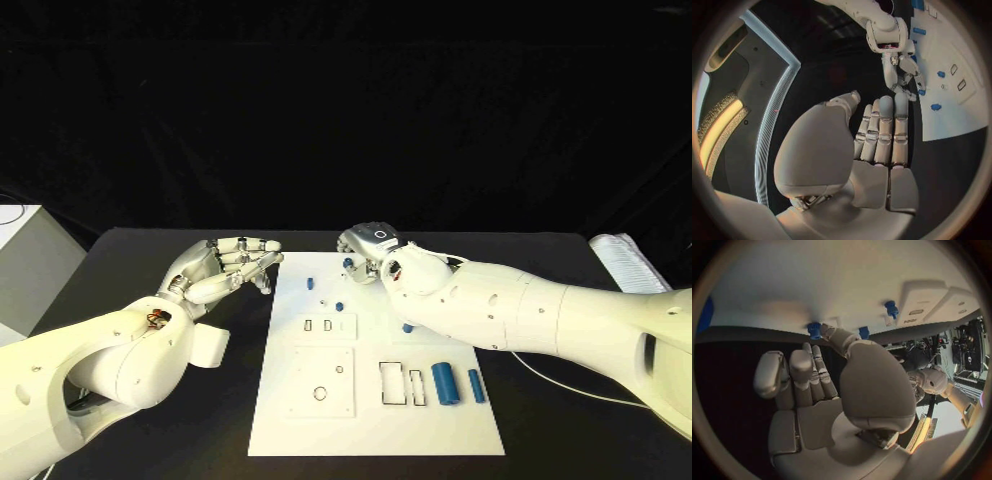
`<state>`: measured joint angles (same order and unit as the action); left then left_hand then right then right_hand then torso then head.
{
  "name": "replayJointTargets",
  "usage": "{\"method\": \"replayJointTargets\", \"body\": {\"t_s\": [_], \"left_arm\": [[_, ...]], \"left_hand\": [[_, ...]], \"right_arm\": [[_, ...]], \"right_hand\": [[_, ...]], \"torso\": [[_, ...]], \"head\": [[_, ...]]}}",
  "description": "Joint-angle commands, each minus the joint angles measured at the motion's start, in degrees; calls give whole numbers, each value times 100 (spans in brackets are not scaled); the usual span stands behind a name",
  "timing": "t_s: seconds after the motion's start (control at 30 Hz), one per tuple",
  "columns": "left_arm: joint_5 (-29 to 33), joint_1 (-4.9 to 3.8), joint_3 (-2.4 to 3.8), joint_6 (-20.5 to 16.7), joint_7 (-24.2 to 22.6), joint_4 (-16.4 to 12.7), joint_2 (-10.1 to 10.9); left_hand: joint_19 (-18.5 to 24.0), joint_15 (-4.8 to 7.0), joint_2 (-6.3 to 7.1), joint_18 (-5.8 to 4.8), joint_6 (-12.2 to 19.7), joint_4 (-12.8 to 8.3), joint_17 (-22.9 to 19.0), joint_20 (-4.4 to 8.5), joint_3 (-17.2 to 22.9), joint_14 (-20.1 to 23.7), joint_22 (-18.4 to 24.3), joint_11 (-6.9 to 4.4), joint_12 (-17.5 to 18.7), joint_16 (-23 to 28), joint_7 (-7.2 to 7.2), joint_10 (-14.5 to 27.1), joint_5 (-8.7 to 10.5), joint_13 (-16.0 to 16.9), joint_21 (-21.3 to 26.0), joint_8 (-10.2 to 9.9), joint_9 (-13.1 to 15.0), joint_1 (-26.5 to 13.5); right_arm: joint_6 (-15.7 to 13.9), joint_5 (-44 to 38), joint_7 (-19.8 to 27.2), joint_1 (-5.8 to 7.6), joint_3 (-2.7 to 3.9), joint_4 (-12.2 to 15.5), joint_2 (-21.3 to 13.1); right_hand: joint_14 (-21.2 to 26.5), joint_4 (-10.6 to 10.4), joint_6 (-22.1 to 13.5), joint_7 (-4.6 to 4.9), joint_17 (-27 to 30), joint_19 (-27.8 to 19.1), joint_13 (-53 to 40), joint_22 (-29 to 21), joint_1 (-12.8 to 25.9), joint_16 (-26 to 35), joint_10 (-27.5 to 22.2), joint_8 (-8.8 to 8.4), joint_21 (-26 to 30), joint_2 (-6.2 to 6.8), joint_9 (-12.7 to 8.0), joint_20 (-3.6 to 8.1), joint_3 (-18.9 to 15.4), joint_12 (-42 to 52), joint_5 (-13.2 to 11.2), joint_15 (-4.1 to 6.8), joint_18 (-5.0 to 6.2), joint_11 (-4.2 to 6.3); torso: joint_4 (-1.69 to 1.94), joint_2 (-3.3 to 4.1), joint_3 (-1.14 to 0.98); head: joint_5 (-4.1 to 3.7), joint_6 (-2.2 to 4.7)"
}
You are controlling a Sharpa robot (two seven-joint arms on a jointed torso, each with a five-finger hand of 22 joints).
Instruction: Assemble the parts on the task board
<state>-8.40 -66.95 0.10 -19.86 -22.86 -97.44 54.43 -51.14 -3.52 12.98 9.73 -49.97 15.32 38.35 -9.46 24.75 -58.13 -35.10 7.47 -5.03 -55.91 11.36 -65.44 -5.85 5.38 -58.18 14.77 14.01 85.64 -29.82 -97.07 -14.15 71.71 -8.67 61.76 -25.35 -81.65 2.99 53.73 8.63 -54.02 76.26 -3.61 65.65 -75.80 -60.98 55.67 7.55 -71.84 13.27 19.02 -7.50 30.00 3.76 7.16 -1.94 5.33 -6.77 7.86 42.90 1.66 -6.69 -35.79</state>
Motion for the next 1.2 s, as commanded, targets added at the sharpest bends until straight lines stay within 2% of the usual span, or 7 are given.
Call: {"method": "replayJointTargets", "body": {"t_s": [0.03, 0.4, 0.77, 0.83, 0.87, 0.97, 1.2], "left_arm": [[-17, -19, 5, 93, -25, -6, -2], [-16, -24, 5, 85, -27, 3, 57], [-10, -26, 4, 101, -37, 120, 45], [-9, -25, 4, 104, -38, 137, 38], [-8, -25, 4, 107, -38, 145, 35], [-8, -25, 3, 114, -37, 163, 25], [-7, -23, 3, 131, -35, 179, 11]], "left_hand": [[40, -17, -2, 75, 24, 1, 2, 10, 25, -27, -5, 16, 32, -20, 0, 32, 36, 5, -35, 11, 5, -46], [40, -17, -2, 75, 24, 1, 2, 10, 25, -27, -5, 16, 32, -20, 0, 32, 36, 5, -35, 11, 5, -46], [50, -17, -4, 76, 27, -5, 0, 9, 32, -25, -13, 16, 33, -26, 0, 34, 40, 6, -49, 10, 8, -41], [50, -17, -4, 76, 27, -5, 0, 9, 32, -25, -13, 16, 33, -26, 0, 34, 40, 6, -49, 10, 8, -41], [50, -17, -4, 76, 27, -5, 0, 9, 32, -25, -13, 16, 33, -26, 0, 34, 40, 6, -49, 10, 8, -41], [50, -17, -4, 76, 27, -5, 0, 9, 32, -25, -13, 16, 33, -26, 0, 34, 40, 6, -49, 10, 8, -41], [50, -17, -4, 76, 27, -5, 0, 9, 32, -25, -13, 16, 33, -26, 0, 34, 40, 6, -49, 10, 8, -41]], "right_arm": [[-96, 39, 114, 1, 0, 28, -22], [-393, 190, 28, 123, 60, 993, -892], [-91, 1964, 53, 500, 142, 1988, -2219], [103, 2258, 55, 525, 145, 1937, -2309], [211, 2388, 52, 535, 146, 1897, -2345], [495, 2641, 26, 550, 148, 1758, -2397], [835, 2793, -50, 524, 145, 1466, -2319]], "right_hand": [[32, -151, -37, -43, 119, -18, -3, -134, -299, 101, -139, -92, 155, -121, -61, -12, -591, -10, -14, 15, 65, -36], [8, -358, 64, 6, 138, 50, -27, -128, -389, 105, 203, -136, 196, -115, -116, 36, -701, 98, 7, 73, 61, 44], [-335, -727, 337, -112, -888, 704, -754, 1095, 24, -855, 2359, -58, -765, 303, -96, 316, -567, 1207, 18, 382, -206, 438], [-415, -707, 276, -153, -1081, 894, -1437, 1475, 1, -1063, 2521, -44, -1069, 301, -79, 374, -771, 1889, 53, 432, -295, 496], [-484, -732, 152, -170, -1523, 998, -4168, 1713, -56, -1468, 2404, 56, -1256, 222, -14, 371, -1140, 4428, 130, 451, -352, 469], [-701, -1029, -55, -86, -2863, 1148, -7465, 2028, -114, -2472, 2795, 325, -1491, 112, 94, 289, -1543, 7496, 433, 328, -422, 385], [-835, -1296, -179, -14, -3598, 1374, -8612, 2435, -262, -2902, 3411, 563, -1816, 15, 144, 195, -1945, 8597, 486, 232, -533, 304]], "torso": [[-2, 1, 1], [-93, -7, -13], [-209, -24, -58], [-217, -26, -64], [-218, -24, -67], [-201, -17, -77], [-194, -10, -61]], "head": [[1, -9], [20, 41], [-2, 95], [3, 83], [5, 78], [-9, 71], [0, 31]]}}
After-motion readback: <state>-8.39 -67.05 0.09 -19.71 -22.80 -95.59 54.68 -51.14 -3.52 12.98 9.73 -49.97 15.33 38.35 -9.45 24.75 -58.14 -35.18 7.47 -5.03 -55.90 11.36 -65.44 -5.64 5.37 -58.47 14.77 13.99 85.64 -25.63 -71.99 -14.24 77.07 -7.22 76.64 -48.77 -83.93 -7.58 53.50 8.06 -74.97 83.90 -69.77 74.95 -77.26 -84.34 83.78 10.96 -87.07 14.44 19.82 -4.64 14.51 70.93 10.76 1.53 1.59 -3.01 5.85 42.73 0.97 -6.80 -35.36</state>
